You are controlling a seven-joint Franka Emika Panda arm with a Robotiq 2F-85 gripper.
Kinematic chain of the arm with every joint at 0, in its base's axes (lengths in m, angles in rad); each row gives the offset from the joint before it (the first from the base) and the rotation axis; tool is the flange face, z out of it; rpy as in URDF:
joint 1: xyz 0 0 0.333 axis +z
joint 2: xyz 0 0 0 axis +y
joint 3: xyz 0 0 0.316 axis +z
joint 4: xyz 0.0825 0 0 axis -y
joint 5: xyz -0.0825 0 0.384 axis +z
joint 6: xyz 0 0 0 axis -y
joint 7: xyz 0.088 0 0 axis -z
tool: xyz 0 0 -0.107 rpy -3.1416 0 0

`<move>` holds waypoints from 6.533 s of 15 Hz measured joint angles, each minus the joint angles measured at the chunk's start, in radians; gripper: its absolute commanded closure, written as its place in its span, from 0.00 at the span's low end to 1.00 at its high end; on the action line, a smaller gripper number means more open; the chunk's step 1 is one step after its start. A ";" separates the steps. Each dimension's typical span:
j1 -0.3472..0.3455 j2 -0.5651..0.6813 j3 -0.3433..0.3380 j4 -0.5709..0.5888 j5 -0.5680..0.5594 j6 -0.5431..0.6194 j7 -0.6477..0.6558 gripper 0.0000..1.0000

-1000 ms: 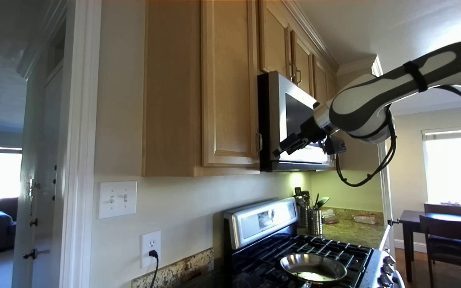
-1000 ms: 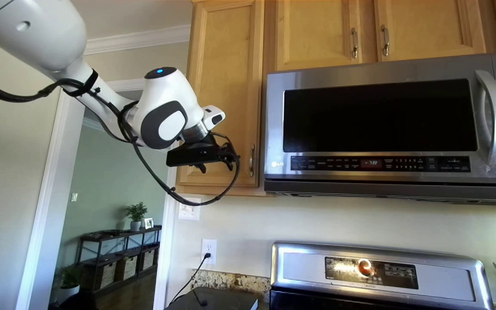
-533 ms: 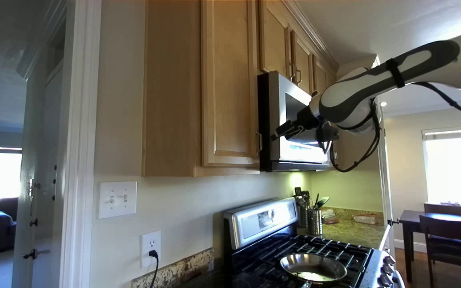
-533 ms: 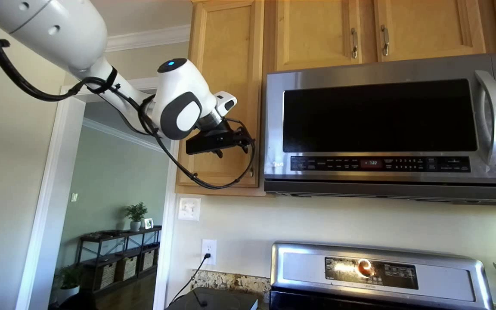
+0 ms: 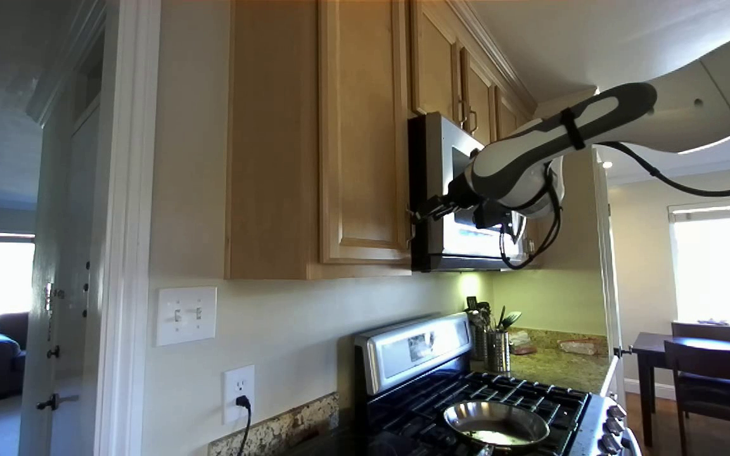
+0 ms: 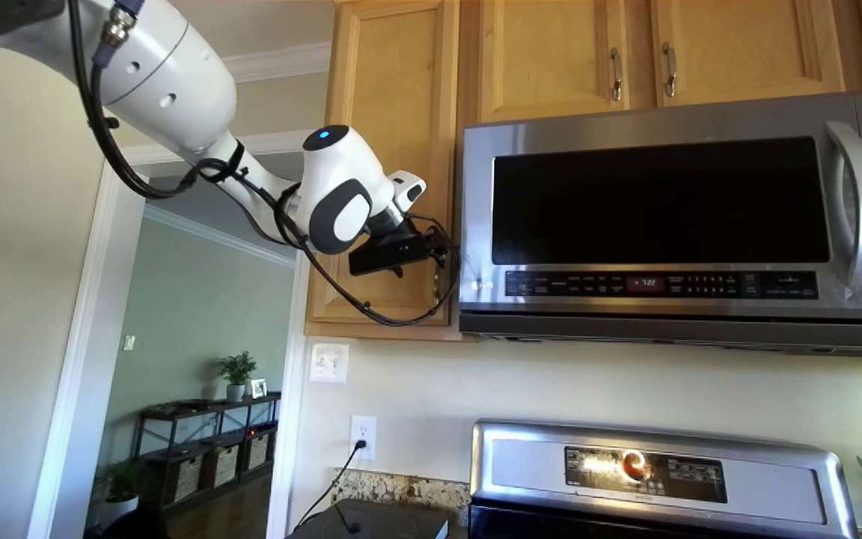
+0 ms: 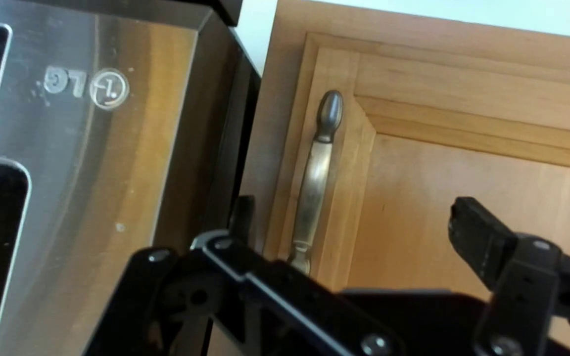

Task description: Open the cabinet door on the left side of the microwave

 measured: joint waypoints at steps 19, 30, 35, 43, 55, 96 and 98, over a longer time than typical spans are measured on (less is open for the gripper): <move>0.072 0.101 -0.099 0.132 0.154 -0.085 -0.146 0.96; 0.076 0.051 -0.063 0.069 0.153 -0.117 -0.263 0.94; 0.101 -0.099 -0.011 -0.069 0.151 -0.139 -0.370 0.94; 0.103 -0.267 0.045 -0.211 0.149 -0.174 -0.428 0.43; 0.035 -0.150 -0.006 -0.149 0.185 -0.035 -0.329 0.00; 0.108 0.176 -0.139 0.196 0.446 -0.140 -0.436 0.91; 0.108 0.154 -0.137 0.176 0.446 -0.141 -0.441 0.91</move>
